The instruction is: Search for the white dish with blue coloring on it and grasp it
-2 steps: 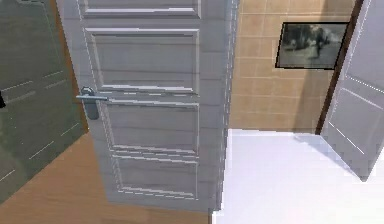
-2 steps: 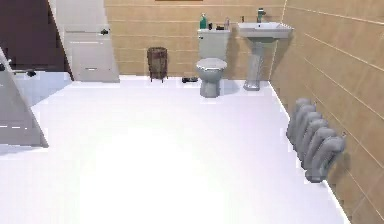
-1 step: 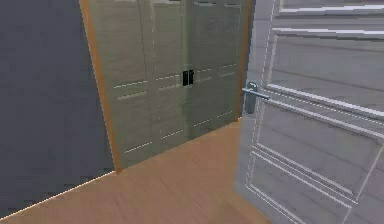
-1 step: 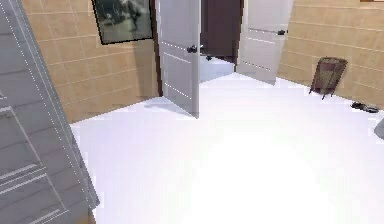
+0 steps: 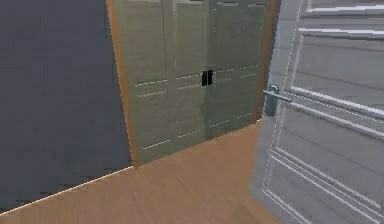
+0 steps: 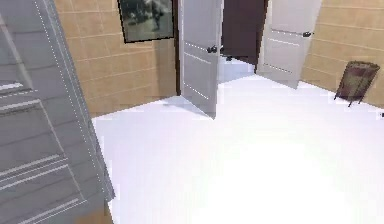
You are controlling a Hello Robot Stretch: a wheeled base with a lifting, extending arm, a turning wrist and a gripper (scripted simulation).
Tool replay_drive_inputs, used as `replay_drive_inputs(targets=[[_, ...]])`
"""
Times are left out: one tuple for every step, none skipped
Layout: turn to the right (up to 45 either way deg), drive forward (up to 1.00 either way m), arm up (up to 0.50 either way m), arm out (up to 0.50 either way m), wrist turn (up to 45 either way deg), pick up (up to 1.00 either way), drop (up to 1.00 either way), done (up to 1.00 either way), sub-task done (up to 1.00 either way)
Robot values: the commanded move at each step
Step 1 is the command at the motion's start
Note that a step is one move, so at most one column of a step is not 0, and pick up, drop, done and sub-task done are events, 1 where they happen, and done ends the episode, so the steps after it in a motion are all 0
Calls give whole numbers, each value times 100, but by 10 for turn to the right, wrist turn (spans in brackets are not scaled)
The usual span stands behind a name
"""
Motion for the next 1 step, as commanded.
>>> replay_drive_inputs(targets=[[0, 100, 0, 0, 0, 0, 0, 0, 0]])
